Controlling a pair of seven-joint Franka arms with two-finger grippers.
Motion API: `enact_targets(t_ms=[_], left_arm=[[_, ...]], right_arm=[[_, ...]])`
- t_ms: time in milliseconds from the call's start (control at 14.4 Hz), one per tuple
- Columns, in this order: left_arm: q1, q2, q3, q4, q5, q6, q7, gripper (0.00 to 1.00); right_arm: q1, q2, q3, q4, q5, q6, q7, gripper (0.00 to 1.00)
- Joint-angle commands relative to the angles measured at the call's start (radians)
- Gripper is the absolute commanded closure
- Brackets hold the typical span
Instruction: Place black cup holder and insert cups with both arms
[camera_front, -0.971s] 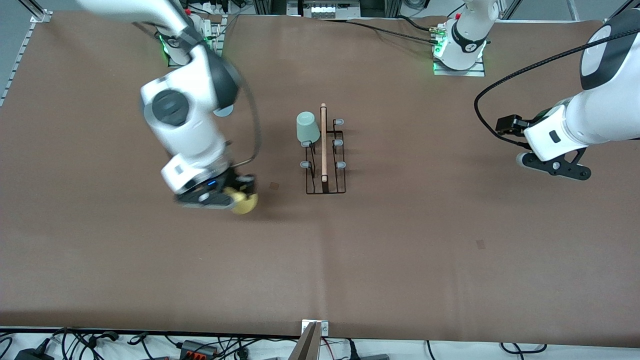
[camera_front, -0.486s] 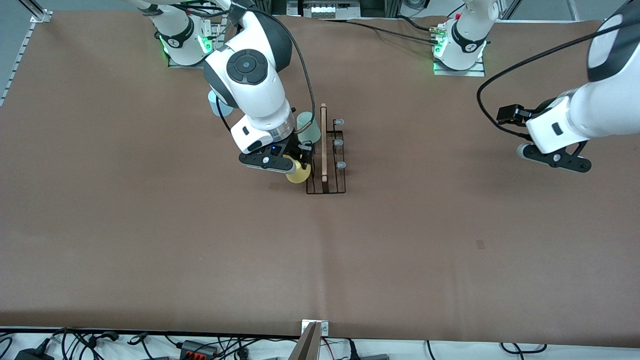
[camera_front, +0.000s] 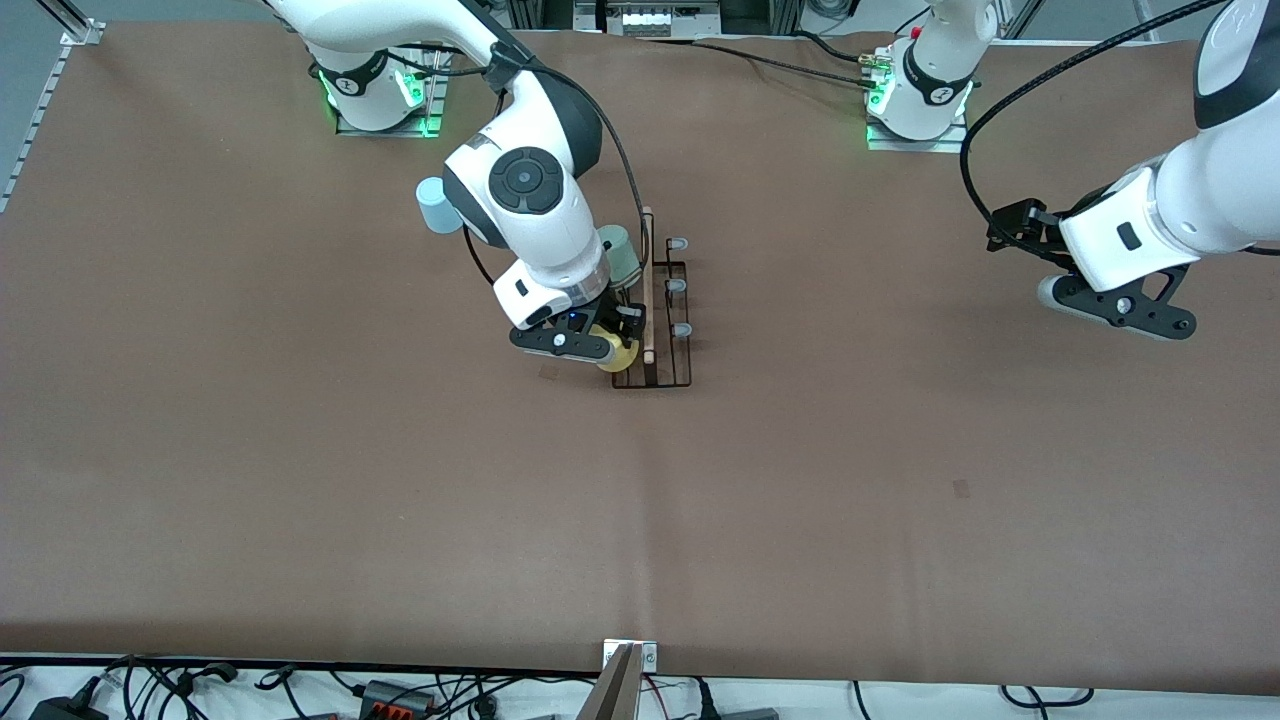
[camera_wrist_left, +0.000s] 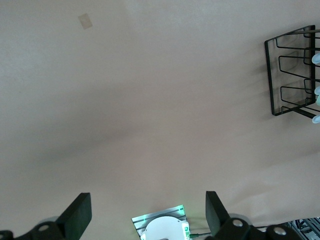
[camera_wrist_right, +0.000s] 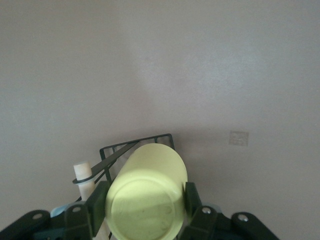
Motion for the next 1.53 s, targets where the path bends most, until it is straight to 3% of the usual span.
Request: enact_targets(t_ms=[0, 208, 347, 416, 694, 833, 971, 1249, 1457], left_arm=[[-0.004, 0.014, 0.005, 0.031, 0.008, 0.000, -0.005, 0.00], [0.004, 0.015, 0.005, 0.032, 0.013, -0.001, -0.005, 0.00], [-0.015, -0.013, 0.032, 0.012, 0.013, 0.035, -0.005, 0.00], [-0.051, -0.053, 0.089, -0.033, 0.007, 0.066, -0.001, 0.00], [-0.329, -0.161, 0.478, -0.200, -0.108, 0.176, 0.005, 0.00], [-0.413, -0.251, 0.581, -0.337, -0.104, 0.319, 0.001, 0.00], [-0.424, -0.313, 0.590, -0.409, -0.098, 0.381, -0.004, 0.00], [-0.426, -0.313, 0.579, -0.394, -0.094, 0.375, -0.004, 0.00], [-0.426, -0.291, 0.579, -0.357, -0.094, 0.359, -0.005, 0.00]], right_arm=[[0.009, 0.003, -0.008, 0.002, 0.001, 0.006, 0.005, 0.00], [-0.017, -0.048, -0.011, -0.002, 0.010, -0.037, -0.056, 0.00], [-0.061, -0.100, -0.013, -0.004, 0.015, -0.149, -0.134, 0.00], [-0.096, -0.130, -0.013, -0.011, 0.017, -0.192, -0.171, 0.00], [-0.320, -0.316, -0.013, -0.085, 0.078, -0.359, -0.426, 0.00], [-0.421, -0.374, -0.023, -0.079, 0.096, -0.455, -0.553, 0.00], [-0.446, -0.425, -0.097, -0.079, 0.100, -0.511, -0.633, 0.00], [-0.480, -0.487, -0.308, -0.055, 0.182, -0.574, -0.819, 0.00], [-0.531, -0.519, -0.333, 0.027, 0.166, -0.649, -0.828, 0.00]])
